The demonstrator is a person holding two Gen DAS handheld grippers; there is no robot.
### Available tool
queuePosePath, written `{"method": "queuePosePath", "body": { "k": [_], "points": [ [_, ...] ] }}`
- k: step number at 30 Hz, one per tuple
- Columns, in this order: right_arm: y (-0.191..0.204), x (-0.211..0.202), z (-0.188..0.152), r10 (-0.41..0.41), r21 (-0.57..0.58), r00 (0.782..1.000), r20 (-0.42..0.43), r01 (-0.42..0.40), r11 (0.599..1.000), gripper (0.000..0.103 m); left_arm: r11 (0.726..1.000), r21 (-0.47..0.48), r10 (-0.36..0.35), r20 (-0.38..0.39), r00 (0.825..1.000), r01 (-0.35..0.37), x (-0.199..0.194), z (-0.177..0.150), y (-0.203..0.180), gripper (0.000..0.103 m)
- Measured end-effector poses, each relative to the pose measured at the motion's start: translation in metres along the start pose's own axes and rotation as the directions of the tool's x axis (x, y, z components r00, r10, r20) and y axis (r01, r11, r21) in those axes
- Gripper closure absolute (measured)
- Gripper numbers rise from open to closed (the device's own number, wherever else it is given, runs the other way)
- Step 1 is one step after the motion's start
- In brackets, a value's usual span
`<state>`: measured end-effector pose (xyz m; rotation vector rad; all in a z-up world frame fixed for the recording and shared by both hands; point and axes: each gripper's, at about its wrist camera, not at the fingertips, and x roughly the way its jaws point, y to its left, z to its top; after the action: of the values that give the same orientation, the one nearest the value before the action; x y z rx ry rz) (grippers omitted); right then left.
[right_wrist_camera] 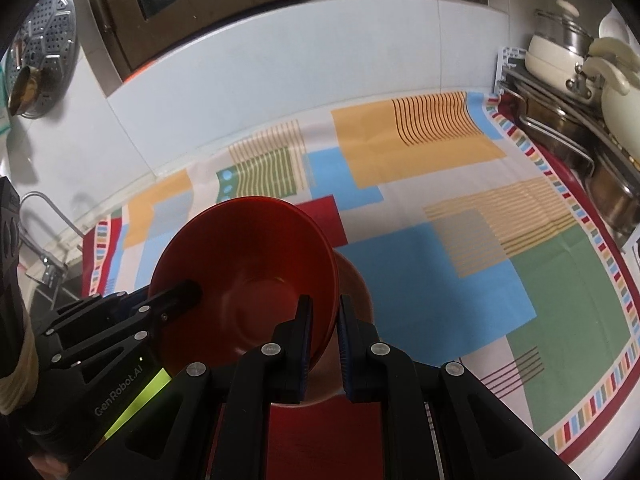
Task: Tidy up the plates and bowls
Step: 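Lift the red bowl with both grippers and lower it into the pink bowl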
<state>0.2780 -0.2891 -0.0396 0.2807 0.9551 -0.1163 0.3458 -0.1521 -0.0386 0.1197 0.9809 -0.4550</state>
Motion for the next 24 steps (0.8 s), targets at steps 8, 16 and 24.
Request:
{"method": "queuePosePath", "body": {
  "k": [8,16,24],
  "points": [
    [-0.008,0.01,-0.005,0.0,0.004,0.999,-0.032,0.0,1.0,0.089,1.0,0.001,0.003,-0.03,1.0,-0.003,0.011,-0.005,-0.003,0.087],
    [-0.008,0.018,-0.01,-0.008,0.005,0.999,-0.045,0.008,1.0,0.089,1.0,-0.004,0.008,-0.054,0.998,-0.008,0.019,-0.01,-0.001,0.088],
    [-0.009,0.02,-0.012,-0.034,-0.006,0.999,-0.041,0.034,0.999,0.088,1.0,0.011,0.003,-0.032,0.999,-0.002,0.014,-0.008,-0.001,0.082]
  ]
}}
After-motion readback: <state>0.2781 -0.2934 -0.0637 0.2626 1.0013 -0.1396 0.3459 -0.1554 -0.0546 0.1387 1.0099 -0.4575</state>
